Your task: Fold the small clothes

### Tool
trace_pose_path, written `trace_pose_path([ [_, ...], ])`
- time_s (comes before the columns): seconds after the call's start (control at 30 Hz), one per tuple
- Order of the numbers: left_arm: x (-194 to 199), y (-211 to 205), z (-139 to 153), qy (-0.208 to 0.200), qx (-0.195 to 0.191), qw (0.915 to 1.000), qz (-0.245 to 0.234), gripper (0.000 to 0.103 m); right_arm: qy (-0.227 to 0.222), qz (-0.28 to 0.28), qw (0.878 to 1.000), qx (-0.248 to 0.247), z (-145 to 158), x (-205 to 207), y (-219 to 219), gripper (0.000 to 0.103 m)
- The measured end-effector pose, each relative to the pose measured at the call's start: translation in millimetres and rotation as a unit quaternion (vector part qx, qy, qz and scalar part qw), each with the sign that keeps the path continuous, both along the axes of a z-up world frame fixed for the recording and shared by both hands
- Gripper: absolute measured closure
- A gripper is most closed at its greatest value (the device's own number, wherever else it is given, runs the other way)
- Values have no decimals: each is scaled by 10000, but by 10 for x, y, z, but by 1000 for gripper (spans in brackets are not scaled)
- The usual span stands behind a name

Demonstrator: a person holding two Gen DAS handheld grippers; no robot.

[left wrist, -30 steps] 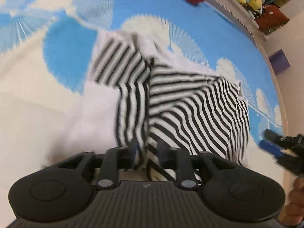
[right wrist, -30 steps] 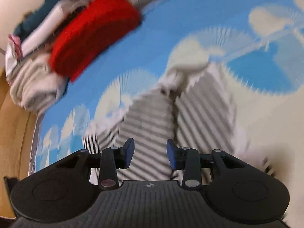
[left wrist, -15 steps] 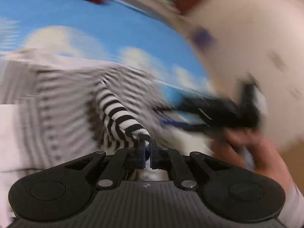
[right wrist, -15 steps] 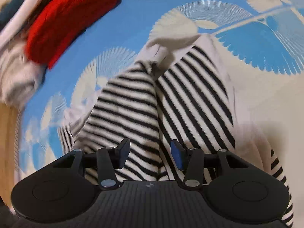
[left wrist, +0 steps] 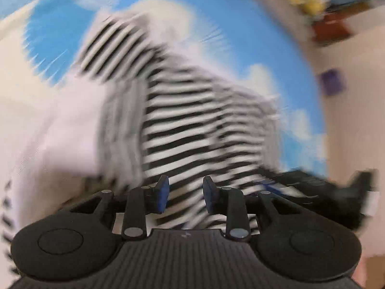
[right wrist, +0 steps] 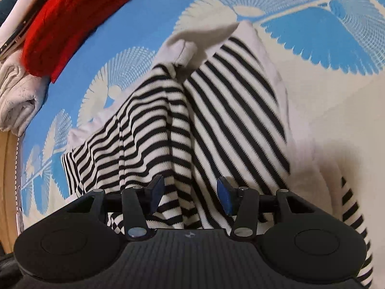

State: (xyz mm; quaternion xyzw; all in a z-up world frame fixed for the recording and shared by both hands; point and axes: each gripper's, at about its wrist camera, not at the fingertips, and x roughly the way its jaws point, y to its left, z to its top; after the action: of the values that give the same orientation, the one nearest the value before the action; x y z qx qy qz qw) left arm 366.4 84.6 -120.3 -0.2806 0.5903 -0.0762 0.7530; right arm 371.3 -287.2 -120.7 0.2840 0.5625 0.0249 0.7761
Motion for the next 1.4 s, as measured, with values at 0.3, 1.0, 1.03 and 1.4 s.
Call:
trace_pose_path([
  [0.3,-81,-312,-192,465,118,9981,-382,102,182,-389,9991,54,-133,-4,65,53],
  [1.0,134,219,-75,239,43,9991,338,67,269,-699,9958,518,-210,6,76,83],
  [1.03,138,235,-81,231,58,9990,383,67,194,-702,9956,585,-191,7,70,84],
  [1.4,84,376,618,-1841,-517,9806,427,102,-1785,-1459,9698,798,569,-116,-328,101],
])
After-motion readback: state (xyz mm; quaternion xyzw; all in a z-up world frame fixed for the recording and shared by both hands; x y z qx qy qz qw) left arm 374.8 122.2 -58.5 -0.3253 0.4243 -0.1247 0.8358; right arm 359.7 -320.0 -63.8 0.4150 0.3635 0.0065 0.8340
